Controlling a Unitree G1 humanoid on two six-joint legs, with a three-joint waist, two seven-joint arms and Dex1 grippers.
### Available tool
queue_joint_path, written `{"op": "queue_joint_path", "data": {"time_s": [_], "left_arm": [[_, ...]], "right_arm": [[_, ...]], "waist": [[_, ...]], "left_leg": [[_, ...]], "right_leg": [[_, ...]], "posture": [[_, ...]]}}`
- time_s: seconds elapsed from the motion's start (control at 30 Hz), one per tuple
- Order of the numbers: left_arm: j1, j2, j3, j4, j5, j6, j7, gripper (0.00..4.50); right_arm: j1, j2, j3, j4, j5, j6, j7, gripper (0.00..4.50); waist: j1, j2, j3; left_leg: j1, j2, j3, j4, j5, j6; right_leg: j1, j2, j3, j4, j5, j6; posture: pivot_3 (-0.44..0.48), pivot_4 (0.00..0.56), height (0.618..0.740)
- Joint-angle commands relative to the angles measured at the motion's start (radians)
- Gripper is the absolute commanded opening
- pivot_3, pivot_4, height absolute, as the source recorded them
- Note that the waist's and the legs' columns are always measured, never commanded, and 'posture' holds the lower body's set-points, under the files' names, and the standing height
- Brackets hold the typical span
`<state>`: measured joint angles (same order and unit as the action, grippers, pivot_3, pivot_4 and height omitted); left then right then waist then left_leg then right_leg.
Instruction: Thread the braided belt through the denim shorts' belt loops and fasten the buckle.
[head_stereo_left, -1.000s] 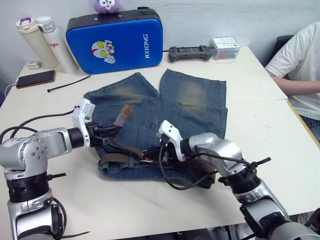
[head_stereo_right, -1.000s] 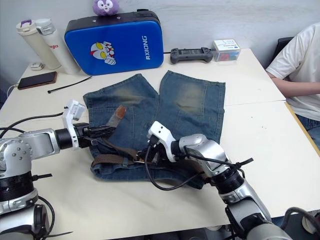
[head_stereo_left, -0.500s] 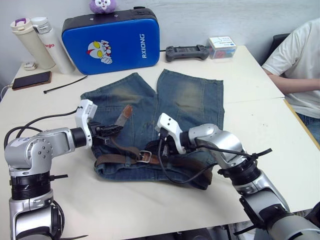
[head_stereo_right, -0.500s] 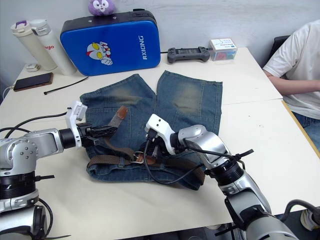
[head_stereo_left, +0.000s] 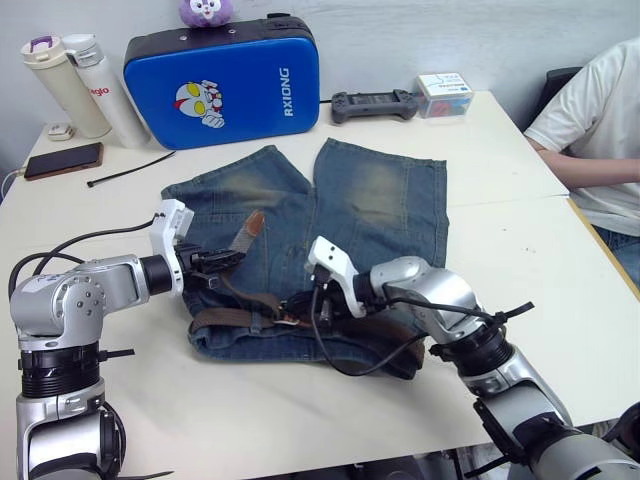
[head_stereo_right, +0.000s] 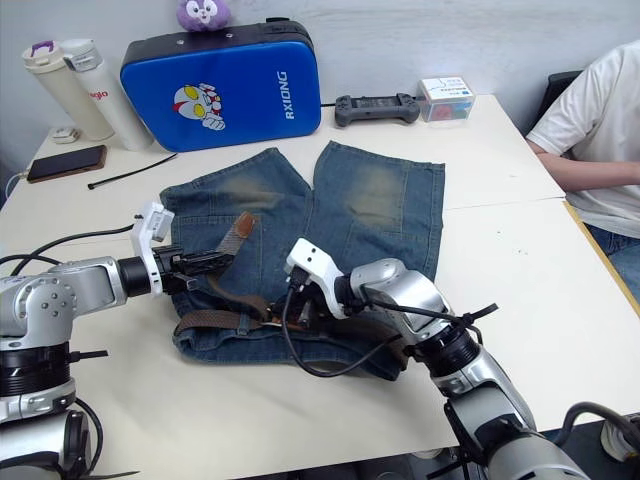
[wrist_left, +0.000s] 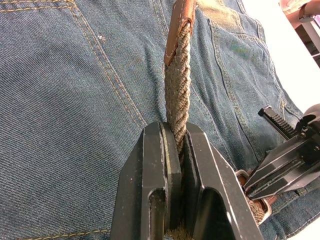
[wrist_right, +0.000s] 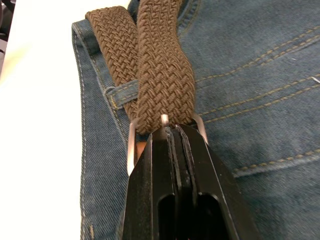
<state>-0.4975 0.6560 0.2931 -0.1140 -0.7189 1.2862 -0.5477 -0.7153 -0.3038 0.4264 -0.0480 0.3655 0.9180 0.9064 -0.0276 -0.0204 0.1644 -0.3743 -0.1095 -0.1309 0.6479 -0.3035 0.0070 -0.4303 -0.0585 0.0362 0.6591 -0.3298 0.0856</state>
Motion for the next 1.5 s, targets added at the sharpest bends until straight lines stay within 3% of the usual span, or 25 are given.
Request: {"op": "queue_joint_path", "data": {"time_s": [0.03,0.53,1.03,1.27,1.5], "left_arm": [[-0.008,0.021,0.004,-0.021,-0.004,-0.016,-0.010,0.00],[-0.007,-0.007,0.014,-0.042,-0.019,-0.003,0.012,0.00],[-0.124,-0.080,0.000,0.024,-0.028,-0.003,0.023,0.00],[-0.231,-0.076,-0.112,0.115,0.007,-0.050,-0.048,0.00],[-0.340,-0.103,-0.217,0.234,0.054,-0.124,-0.131,0.00]], "right_arm": [[0.007,0.011,0.004,-0.028,0.013,-0.007,0.010,0.09],[0.026,0.034,0.121,0.141,-0.091,-0.134,0.043,0.09],[-0.063,0.036,0.295,0.210,-0.243,-0.071,0.079,0.09],[-0.072,0.025,0.364,0.203,-0.322,-0.077,0.071,0.09],[-0.082,0.027,0.409,0.211,-0.398,-0.089,0.052,0.09]], "waist": [[0.000,0.000,0.000],[-0.004,-0.001,-0.001],[-0.015,-0.001,-0.006],[-0.013,-0.001,-0.008],[-0.007,0.008,-0.015]], "left_leg": [[0.000,0.000,0.000,0.000,0.000,0.000],[0.004,0.000,0.001,0.000,0.000,0.000],[0.007,0.002,0.001,-0.001,-0.001,-0.002],[0.015,0.002,0.001,-0.002,-0.002,-0.004],[0.023,0.003,0.000,-0.002,-0.004,-0.004]], "right_leg": [[0.000,0.000,0.000,0.000,0.000,0.000],[0.002,0.000,0.000,0.001,0.000,0.000],[0.002,0.002,-0.001,0.003,0.000,-0.002],[0.006,0.002,-0.001,0.003,0.001,-0.004],[0.015,0.003,-0.001,0.001,0.001,-0.004]], "posture": [[0.000,0.150,0.740],[0.000,0.150,0.740],[0.000,0.150,0.740],[0.000,0.150,0.740],[0.000,0.150,0.740]]}}
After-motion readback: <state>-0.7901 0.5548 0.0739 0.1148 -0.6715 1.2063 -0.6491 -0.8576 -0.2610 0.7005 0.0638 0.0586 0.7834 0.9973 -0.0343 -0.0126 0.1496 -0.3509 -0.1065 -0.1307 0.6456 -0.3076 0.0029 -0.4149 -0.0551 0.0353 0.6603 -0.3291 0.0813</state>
